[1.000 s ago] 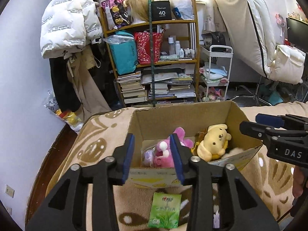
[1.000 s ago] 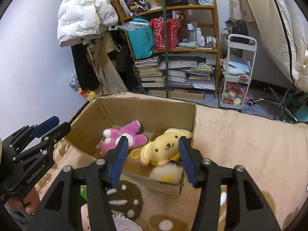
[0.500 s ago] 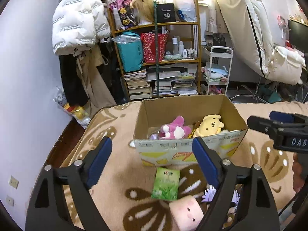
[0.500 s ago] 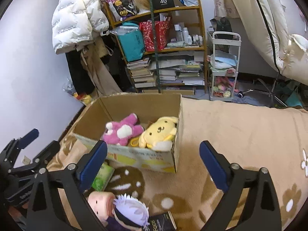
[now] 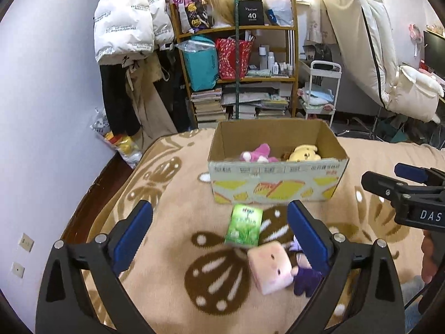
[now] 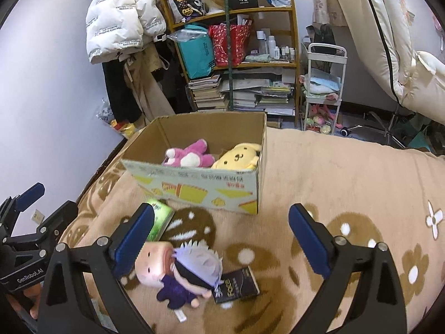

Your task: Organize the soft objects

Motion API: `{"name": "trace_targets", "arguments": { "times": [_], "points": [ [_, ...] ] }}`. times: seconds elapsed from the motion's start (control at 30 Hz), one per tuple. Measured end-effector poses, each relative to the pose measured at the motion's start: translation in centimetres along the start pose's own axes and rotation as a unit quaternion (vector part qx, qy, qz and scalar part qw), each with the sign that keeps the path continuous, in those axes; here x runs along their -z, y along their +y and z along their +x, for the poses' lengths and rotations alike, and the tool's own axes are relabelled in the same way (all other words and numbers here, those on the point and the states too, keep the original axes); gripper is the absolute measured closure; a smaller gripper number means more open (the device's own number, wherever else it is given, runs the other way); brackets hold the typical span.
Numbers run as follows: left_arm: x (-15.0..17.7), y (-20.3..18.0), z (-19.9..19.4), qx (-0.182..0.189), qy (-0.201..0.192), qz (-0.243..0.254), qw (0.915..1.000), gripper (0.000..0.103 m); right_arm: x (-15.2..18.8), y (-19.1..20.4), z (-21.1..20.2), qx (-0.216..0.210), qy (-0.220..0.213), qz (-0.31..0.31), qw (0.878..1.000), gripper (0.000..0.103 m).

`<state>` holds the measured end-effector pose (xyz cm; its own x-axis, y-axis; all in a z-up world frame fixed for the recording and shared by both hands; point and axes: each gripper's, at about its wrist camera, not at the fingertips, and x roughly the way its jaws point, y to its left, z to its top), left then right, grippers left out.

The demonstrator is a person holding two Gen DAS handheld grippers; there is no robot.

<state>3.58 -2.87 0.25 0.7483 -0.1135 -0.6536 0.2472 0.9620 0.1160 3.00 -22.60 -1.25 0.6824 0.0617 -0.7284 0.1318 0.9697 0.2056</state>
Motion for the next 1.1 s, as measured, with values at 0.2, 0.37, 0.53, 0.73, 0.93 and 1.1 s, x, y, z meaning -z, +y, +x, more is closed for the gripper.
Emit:
{"name": "trace_targets", "arguments": {
  "times": [0.2, 0.37, 0.53, 0.73, 0.93, 1.1],
  "points": [
    [1.3, 0.3, -0.8, -0.002, 0.024, -0.002, 0.9997, 0.007, 1.4, 0.4, -1.3, -0.001, 0.009, 0.007, 1.0, 0.002],
    [2.1, 0.5, -0.7, 0.0, 0.035, -0.003, 0.9994, 0.007, 2.1, 0.3, -1.8, 0.003, 0.007, 0.013, 1.0, 0.002],
    [2.4, 0.8, -0.1, 0.003, 0.045, -0.008, 0.999, 0.007, 2.2, 0.2, -1.6, 0.006, 0.01, 0.015, 1.0, 0.002],
    [2.7, 0.9, 1.1, 0.011, 0.061, -0.012, 0.998, 0.007, 2.4, 0.0, -0.2, 0.008, 0.032, 0.024, 0.999, 0.002],
    [2.8, 0.3, 2.6, 0.016, 0.076, -0.005, 0.9969, 0.007, 2.5, 0.0, 1.4, 0.01, 0.047, 0.024, 0.999, 0.002],
    [3.0, -0.6, 4.0, 0.015, 0.092, 0.013, 0.9956, 0.007, 2.7, 0.0, 3.0, 0.018, 0.071, 0.03, 0.997, 0.002]
  ]
}}
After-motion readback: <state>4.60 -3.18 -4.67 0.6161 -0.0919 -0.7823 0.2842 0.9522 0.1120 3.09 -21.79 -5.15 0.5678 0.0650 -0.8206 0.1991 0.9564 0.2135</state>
